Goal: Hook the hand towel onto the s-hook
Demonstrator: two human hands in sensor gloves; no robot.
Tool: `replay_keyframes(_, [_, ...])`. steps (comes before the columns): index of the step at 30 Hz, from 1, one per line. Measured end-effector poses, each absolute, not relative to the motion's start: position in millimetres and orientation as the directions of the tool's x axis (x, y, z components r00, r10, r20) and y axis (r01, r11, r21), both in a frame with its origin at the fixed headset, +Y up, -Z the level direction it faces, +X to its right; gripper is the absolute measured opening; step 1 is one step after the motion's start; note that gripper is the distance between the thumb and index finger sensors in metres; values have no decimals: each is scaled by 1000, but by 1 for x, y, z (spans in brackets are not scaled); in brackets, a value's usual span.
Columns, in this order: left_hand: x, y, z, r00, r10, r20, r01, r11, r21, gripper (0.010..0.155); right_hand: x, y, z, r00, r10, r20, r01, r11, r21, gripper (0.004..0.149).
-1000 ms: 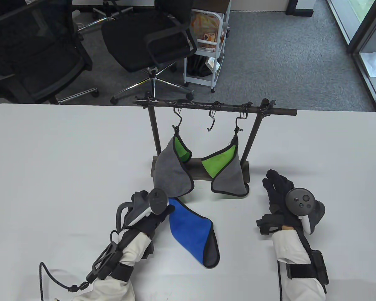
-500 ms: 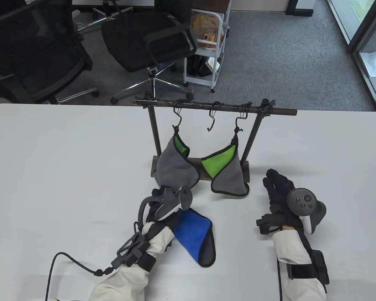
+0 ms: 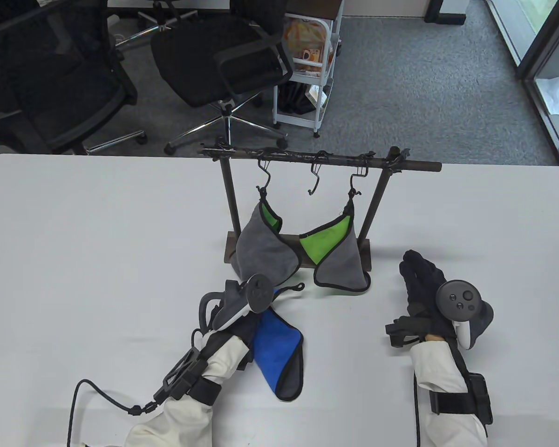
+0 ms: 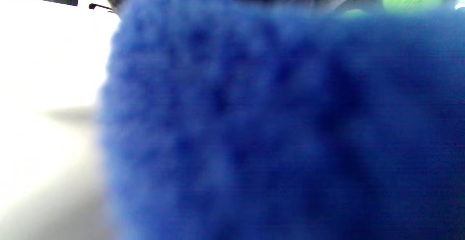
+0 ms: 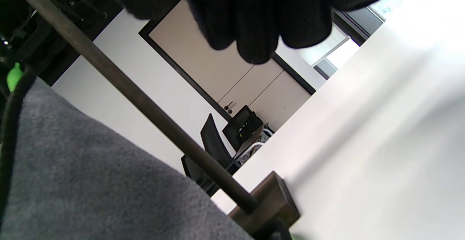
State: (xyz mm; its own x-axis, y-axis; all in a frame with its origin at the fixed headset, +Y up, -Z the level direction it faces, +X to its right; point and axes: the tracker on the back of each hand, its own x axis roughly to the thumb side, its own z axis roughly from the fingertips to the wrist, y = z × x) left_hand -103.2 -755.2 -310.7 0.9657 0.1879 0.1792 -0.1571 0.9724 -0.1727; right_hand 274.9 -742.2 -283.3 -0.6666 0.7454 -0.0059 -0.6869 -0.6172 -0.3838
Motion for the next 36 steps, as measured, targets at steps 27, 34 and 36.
replay_keyframes(27, [-119, -661, -299, 673, 699, 243, -719, 695, -9, 41, 284, -740, -281, -634, 773, -8, -706, -583, -403, 54])
replay_keyframes(34, [-115, -628, -303, 658, 699, 280, -736, 675, 45, 43, 285, -740, -280, -628, 778, -7, -709, -576, -407, 54])
replay_keyframes(36, [-113, -620, -305, 669, 685, 286, -728, 682, 69, 43, 285, -740, -280, -625, 780, -6, -711, -573, -407, 54])
